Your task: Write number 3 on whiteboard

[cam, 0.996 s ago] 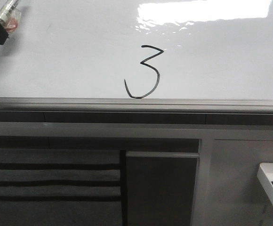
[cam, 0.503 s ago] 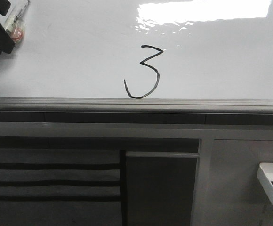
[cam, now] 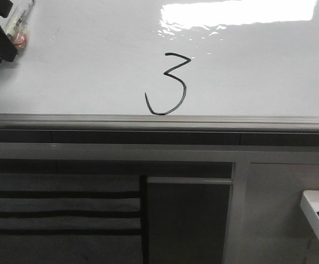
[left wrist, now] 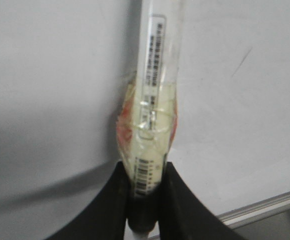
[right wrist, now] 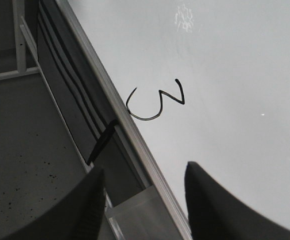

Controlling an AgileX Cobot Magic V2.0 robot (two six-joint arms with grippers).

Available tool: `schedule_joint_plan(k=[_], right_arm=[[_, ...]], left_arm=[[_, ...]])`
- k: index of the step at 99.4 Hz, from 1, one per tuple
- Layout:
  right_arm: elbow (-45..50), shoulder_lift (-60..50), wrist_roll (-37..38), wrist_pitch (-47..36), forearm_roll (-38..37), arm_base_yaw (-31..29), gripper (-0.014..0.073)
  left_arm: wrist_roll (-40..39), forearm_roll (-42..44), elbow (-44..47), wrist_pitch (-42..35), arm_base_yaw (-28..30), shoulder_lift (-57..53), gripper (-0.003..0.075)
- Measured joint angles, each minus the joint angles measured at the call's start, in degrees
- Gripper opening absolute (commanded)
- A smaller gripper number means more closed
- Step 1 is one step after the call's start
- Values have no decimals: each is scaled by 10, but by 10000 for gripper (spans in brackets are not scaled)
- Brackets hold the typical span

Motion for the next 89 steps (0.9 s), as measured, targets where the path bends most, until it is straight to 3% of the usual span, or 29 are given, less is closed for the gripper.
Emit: schedule_joint_plan(k=[28,33,46,53,89], right_arm=[[0,0,0,0,0,0,321],[0,0,0,0,0,0,321],[0,0,0,0,0,0,321],[0,0,0,0,0,0,321],[0,0,0,0,0,0,321]], left_arm=[[-3,0,0,0,0,0,-2],[-6,0,0,-1,0,0,48],[-11,0,0,-6,0,0,263],[-11,0,0,-7,0,0,321],[-13,0,0,-11,0,0,247]])
